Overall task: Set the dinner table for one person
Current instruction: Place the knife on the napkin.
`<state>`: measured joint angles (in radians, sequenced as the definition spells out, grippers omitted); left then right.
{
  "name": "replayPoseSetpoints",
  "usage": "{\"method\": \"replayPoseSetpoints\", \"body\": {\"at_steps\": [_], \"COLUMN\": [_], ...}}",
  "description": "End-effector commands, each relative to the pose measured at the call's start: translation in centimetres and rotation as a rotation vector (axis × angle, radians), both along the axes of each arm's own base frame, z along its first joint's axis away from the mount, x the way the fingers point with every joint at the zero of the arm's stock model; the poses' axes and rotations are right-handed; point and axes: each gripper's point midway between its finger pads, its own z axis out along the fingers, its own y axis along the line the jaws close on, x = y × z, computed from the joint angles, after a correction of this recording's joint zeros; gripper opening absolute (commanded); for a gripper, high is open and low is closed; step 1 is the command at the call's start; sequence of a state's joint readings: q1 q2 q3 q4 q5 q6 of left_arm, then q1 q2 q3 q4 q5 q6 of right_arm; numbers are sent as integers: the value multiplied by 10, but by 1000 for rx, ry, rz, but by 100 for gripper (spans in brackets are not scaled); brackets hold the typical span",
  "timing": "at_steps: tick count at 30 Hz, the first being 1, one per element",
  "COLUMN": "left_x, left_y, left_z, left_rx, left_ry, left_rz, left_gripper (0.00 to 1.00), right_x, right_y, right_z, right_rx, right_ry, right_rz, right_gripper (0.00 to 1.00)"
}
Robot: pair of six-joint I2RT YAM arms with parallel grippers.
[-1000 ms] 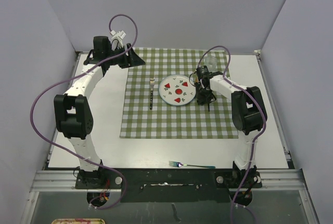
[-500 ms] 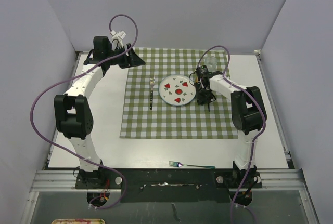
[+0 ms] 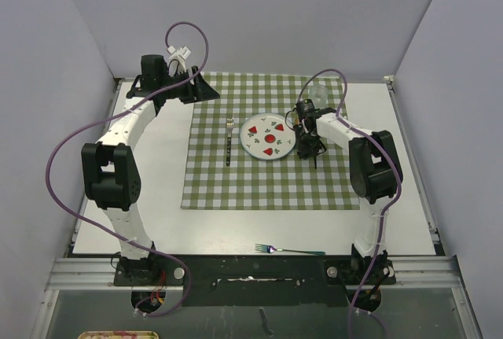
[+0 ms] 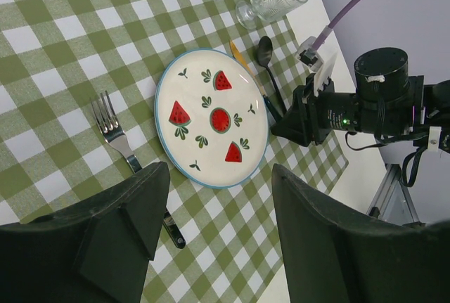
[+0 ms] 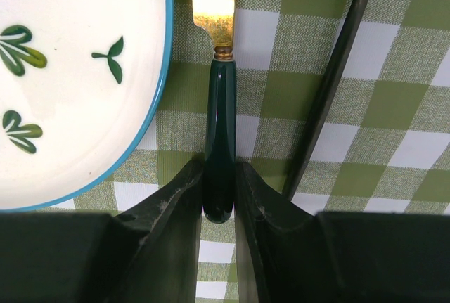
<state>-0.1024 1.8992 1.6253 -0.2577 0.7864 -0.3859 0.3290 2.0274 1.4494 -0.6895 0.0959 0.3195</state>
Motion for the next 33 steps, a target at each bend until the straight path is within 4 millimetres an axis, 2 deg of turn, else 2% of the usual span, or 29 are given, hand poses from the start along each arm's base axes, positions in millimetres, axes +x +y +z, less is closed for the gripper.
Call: {"method": "replayPoseSetpoints", "body": {"at_steps": [1, 15, 33], "left_x": [10, 8, 7], "left_y": [-4, -8, -12], "left_z": [16, 18, 16], "left_rx": [-11, -1, 11], "left_ry": [-79, -81, -73], "left_rz": [-21, -33, -44], "left_gripper": [59, 58, 59], "right_x": [0, 2, 0], "right_y": [-5, 0, -4], "right_z": [-10, -4, -4], "right_rx": [-39, -39, -35], "right_ry": [4, -6, -8], "right_rz": [-16, -50, -99], "right_gripper": [8, 10, 17]}}
